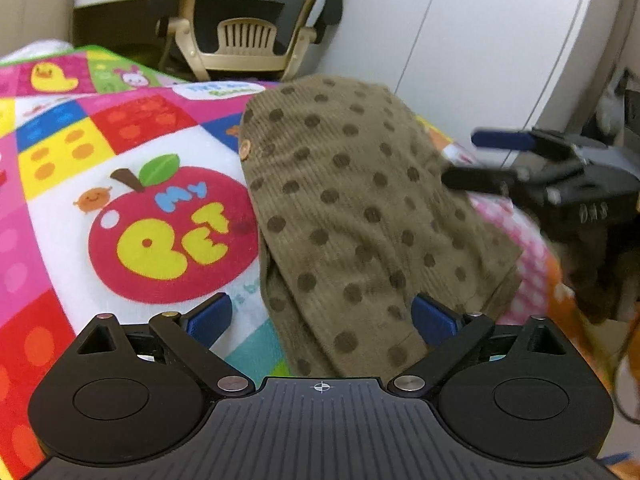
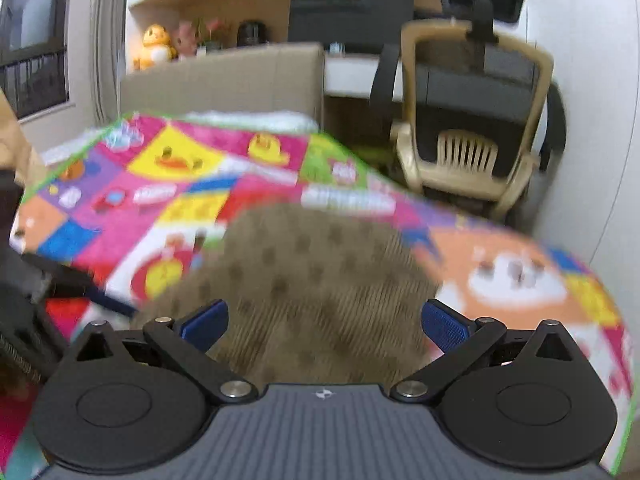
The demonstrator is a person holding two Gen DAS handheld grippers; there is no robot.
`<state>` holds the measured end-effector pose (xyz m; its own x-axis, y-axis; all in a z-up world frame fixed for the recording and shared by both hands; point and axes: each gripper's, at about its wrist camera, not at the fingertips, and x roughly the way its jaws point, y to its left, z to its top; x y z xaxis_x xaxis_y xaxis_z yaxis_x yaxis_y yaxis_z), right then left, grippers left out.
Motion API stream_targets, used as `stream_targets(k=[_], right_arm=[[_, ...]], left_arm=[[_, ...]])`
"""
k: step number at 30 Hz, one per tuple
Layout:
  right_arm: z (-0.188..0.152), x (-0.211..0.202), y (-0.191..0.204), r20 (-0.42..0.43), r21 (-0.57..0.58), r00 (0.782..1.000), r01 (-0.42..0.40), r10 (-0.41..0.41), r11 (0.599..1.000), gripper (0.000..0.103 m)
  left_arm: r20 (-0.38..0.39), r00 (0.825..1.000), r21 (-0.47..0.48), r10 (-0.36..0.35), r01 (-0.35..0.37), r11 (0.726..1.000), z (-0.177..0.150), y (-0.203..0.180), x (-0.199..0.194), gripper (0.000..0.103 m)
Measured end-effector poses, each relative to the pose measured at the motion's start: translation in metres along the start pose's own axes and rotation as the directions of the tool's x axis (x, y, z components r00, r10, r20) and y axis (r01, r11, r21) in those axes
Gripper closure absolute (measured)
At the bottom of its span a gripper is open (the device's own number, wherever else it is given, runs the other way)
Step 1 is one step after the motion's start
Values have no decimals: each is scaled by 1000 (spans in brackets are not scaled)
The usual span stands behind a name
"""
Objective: Fold clothes
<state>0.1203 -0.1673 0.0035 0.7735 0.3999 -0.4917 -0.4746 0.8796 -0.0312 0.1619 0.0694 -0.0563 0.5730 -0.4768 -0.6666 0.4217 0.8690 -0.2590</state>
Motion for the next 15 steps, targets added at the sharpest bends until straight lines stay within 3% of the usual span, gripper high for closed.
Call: stream_targets(k=[3,5,8,9,12,15], right_arm=[[24,18,-13,43,24,997,67,-68,997,0],[36,47,-28,13,93,996,89,-91,992,0],[25,104,-35,-149,62,985,95,-85,994,0],[19,112,-35,-159,54,984,93,-83,994,0],[13,112,-50,-152,140,988,54,-32,989,0],[9,94,-51,-129,104,990,73,-60,992,0]], left_arm=[[50,999,1,-18,18,1000,16,1,-10,4],[78,997,12,-11,10,1000,26,-1,-16,4],[96,995,10,13,-14,1000,38,-2,-18,4],[99,995,2,21,-21,1000,41,-1,-18,4],[104,994,-51,33,-28,998,55,6,-14,3],[97,995,-170,31,-14,985,69,22,-1,3]])
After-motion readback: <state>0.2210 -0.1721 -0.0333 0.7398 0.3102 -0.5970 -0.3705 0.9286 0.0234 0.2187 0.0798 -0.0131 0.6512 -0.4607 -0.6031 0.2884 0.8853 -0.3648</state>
